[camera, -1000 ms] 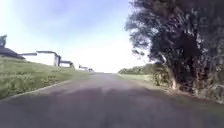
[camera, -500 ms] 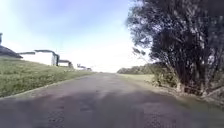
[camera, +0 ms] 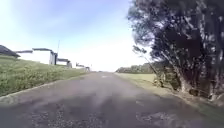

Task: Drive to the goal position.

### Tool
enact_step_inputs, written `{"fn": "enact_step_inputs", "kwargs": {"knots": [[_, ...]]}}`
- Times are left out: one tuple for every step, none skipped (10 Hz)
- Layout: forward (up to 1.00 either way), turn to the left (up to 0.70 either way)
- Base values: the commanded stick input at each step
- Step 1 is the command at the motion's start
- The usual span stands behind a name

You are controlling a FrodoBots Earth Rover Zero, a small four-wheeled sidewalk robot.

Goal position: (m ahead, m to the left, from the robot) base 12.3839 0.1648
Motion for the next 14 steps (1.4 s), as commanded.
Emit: {"fn": "enact_step_inputs", "kwargs": {"knots": [[1.00, 0.00], [1.00, 0.00], [1.00, 0.00], [1.00, 0.00], [1.00, 0.00], [1.00, 0.00], [1.00, 0.00], [1.00, 0.00], [1.00, 0.02], [1.00, 0.18], [1.00, 0.27], [1.00, 0.27], [1.00, 0.27], [1.00, 0.21]]}}
